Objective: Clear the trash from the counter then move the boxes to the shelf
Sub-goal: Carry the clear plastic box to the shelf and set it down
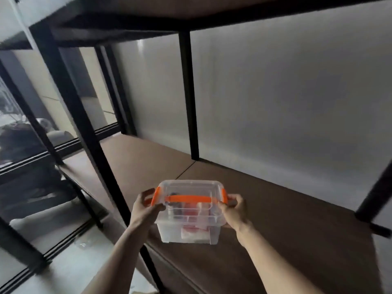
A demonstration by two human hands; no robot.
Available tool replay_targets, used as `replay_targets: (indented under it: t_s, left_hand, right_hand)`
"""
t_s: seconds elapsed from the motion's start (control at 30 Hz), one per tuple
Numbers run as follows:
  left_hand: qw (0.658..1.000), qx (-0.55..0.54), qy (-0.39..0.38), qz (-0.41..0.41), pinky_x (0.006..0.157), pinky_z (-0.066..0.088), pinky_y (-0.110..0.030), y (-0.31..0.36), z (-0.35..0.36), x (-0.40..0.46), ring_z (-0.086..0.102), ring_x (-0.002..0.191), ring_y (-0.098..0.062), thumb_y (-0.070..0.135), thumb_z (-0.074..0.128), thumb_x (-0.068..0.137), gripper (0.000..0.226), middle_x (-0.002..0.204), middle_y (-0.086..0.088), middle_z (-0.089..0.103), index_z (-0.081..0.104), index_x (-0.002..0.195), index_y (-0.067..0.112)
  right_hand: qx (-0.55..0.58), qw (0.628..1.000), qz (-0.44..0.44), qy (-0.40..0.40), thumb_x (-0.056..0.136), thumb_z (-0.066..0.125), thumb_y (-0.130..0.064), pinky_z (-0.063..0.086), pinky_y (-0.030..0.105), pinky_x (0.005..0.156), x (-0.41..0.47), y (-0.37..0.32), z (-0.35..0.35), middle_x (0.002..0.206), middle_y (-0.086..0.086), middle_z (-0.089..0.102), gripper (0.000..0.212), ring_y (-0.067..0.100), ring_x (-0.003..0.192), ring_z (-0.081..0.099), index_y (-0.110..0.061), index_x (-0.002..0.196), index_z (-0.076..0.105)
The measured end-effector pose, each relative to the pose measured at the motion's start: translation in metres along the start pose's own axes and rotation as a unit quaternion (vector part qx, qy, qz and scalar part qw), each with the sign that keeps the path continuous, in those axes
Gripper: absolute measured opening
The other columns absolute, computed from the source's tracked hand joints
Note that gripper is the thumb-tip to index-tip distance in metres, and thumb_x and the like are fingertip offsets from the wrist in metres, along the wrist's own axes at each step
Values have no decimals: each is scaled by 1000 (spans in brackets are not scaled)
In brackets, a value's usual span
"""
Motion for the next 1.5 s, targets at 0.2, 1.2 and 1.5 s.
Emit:
replay_targets:
  t_s: [0.2,1.2,1.5]
  left_hand:
    - [991,63,-119,11,62,48,-30,-26,47,44,70,83,-19,-7,64,75,57,110,-6,70,59,123,23]
    - [890,315,-288,163,73,47,-37,-101,47,101,60,106,-28,28,59,93,55,129,-9,55,38,143,32]
    - [750,438,-319,381,108,41,-41,-62,30,47,40,138,-24,68,51,82,72,159,5,30,30,146,42]
  right_hand:
    - [-15,995,56,85,95,66,-20,57,41,87,6,31,-17,116,8,57,30,22,102,61,-16,120,50]
    - [-287,939,97,162,91,61,-53,43,44,111,-39,83,43,153,4,43,77,24,139,45,-24,154,27]
    - [-548,817,60,167,91,36,-70,25,55,119,-109,69,18,164,11,24,83,31,152,21,-26,158,16]
Point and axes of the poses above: each hand's wrist, its own x-axis towards the middle knuckle, its own z-axis out of the palm, y = z × x, the point moved 1 cm from there along x, towards the middle knuckle
